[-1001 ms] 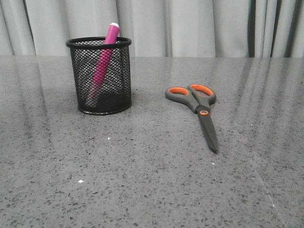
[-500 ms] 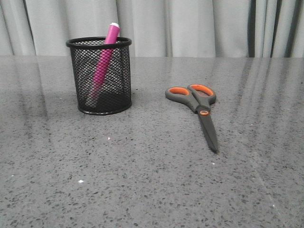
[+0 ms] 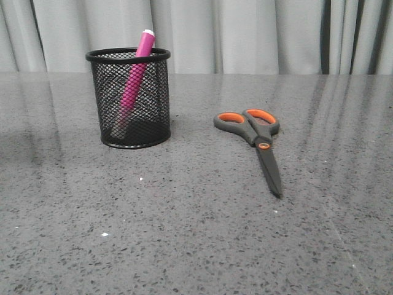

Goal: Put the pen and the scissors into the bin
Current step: 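Move the right gripper toward the grey-and-orange scissors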

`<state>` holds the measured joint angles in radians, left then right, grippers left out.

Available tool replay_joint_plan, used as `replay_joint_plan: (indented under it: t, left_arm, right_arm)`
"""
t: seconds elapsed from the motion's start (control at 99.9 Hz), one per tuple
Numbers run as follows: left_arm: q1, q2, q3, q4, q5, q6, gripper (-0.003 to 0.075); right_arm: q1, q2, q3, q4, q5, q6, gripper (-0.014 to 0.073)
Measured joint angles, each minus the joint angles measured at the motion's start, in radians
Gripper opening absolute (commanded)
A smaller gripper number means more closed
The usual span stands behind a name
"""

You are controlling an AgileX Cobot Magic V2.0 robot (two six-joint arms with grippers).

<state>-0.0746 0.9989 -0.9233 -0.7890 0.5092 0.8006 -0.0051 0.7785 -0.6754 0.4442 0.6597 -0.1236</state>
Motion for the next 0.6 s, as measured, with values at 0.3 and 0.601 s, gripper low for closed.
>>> replay_joint_plan:
  t: [0.3,0.601]
  left_arm:
    - [0.000,-0.003,0.005,0.000,0.039,-0.002,0.0386]
    - [0.000,-0.003,0.005,0.000,0.059,-0.002,0.0386]
  right_arm:
    - [0.012,0.063,-0.062,0.027,0.053,-0.058,0.0412]
    - [0.154,0.277,-0.269,-0.031,0.211,-0.050,0.0410]
